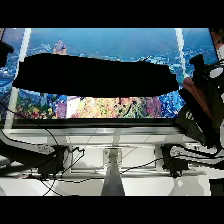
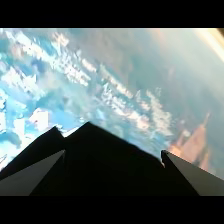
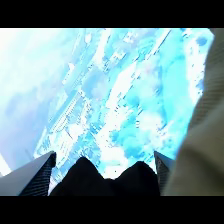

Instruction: Fold the clothes and pants, and hang the long-sleeved shirts on hangers.

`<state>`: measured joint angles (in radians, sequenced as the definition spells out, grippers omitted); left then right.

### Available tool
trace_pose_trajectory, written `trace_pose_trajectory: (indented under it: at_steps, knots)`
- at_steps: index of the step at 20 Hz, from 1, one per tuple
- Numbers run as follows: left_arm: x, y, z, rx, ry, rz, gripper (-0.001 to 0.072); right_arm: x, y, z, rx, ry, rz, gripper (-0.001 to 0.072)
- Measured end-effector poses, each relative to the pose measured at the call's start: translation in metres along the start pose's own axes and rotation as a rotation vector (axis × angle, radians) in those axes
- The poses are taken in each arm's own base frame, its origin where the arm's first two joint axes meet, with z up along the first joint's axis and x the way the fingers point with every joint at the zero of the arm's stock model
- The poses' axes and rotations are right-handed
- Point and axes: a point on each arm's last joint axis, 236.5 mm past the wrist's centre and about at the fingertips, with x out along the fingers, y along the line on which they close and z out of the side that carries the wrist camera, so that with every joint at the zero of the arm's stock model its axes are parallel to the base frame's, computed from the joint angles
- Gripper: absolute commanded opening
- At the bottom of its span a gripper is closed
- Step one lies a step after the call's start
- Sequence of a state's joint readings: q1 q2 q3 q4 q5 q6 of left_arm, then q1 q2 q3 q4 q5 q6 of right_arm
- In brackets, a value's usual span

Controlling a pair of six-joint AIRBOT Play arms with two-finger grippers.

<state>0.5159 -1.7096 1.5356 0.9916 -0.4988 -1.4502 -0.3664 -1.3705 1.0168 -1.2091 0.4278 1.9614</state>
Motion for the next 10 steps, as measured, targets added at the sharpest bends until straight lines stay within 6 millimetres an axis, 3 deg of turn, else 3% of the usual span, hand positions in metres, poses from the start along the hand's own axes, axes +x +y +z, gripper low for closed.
trace_pose_trajectory:
  at_steps: [2, 5, 6, 8, 10]
  knots:
    - [-0.014, -0.01, 0.015, 0.014, -0.028, -0.014, 0.0696, -0.001, 0.003, -0.004, -0.053, 0.036, -0.006, 0.0685]
    - [-0.035, -0.006, 0.026, 0.066, -0.021, 0.007, 0.0692, -0.005, 0.005, -0.013, -0.142, 0.098, -0.016, 0.0684]
    - [-0.042, 0.0, 0.023, 0.084, 0.007, 0.023, 0.066, -0.006, 0.004, -0.016, -0.172, 0.117, -0.018, 0.0684]
    - [-0.055, 0.027, 0.013, 0.108, 0.086, 0.082, 0.0467, -0.009, 0.004, -0.021, -0.227, 0.153, -0.021, 0.0684]
    - [-0.068, 0.058, -0.007, 0.091, 0.194, 0.134, 0.0468, -0.012, 0.004, -0.027, -0.287, 0.193, -0.023, 0.0685]
